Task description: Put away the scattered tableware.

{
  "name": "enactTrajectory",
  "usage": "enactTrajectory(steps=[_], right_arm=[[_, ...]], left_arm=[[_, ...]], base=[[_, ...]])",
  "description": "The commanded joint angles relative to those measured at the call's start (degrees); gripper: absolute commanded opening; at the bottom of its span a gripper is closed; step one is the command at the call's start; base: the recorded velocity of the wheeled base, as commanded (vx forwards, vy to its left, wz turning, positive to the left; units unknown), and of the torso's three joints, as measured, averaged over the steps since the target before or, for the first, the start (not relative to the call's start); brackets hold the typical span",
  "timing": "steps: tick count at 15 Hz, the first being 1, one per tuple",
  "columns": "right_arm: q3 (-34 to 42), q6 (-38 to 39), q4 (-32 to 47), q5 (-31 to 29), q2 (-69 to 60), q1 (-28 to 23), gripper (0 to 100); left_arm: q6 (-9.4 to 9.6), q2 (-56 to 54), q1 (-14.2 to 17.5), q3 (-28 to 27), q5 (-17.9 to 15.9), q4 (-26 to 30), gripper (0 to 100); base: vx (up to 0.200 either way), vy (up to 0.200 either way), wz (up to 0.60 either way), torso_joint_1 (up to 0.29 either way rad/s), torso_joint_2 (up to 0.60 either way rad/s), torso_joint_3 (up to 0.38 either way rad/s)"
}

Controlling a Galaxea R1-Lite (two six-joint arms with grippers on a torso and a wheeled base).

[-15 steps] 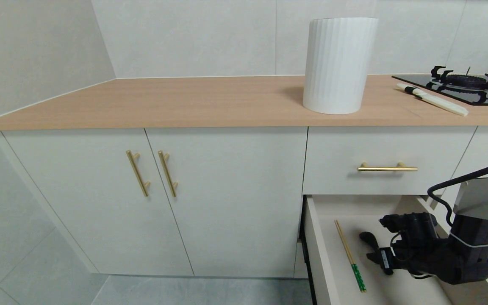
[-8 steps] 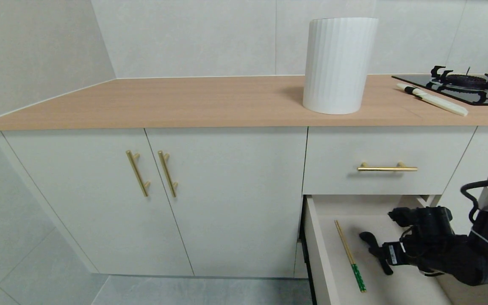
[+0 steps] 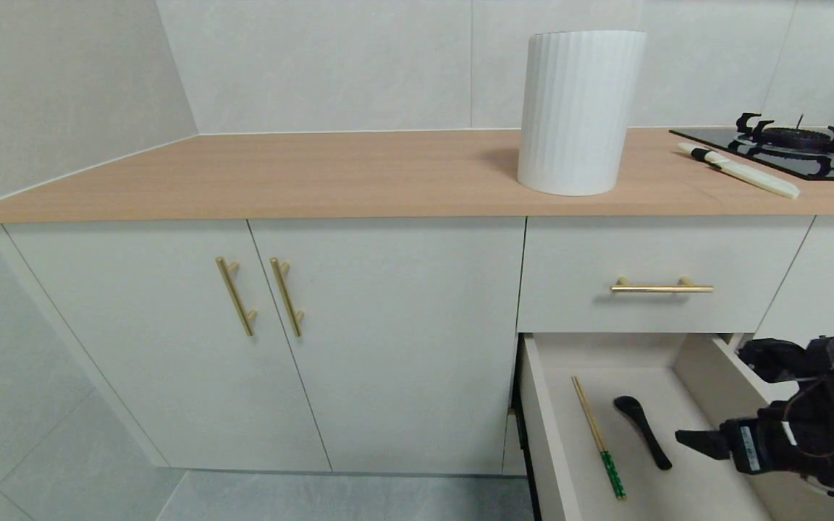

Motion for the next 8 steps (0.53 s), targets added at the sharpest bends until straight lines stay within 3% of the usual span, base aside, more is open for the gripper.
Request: enactTrajectory(steps=[1,3,7,8], right_arm=[[-7.3,-1.3,22.6,6.2,-20.7,1.7,100],[-10.5,-2.4,31.0,6.8,-24.1,2.5,100],[-10.2,-3.9,33.1,6.8,-24.8,4.3,100],[-10.4,-4.1,34.6,6.8,-24.8,4.7,100]], left_arm=[[-0.04,0.0,0.0,0.0,0.0,0.0,100],[-0.13,0.0,0.0,0.0,0.0,0.0,100],[-0.04,0.0,0.0,0.0,0.0,0.0,100],[-0.13,0.0,0.0,0.0,0.0,0.0,100]], base=[[0.000,0.000,0.00,0.000,0.00,0.000],[0.000,0.000,0.00,0.000,0.00,0.000],[0.000,0.000,0.00,0.000,0.00,0.000],[-0.200,0.000,0.00,-0.002,0.00,0.002]])
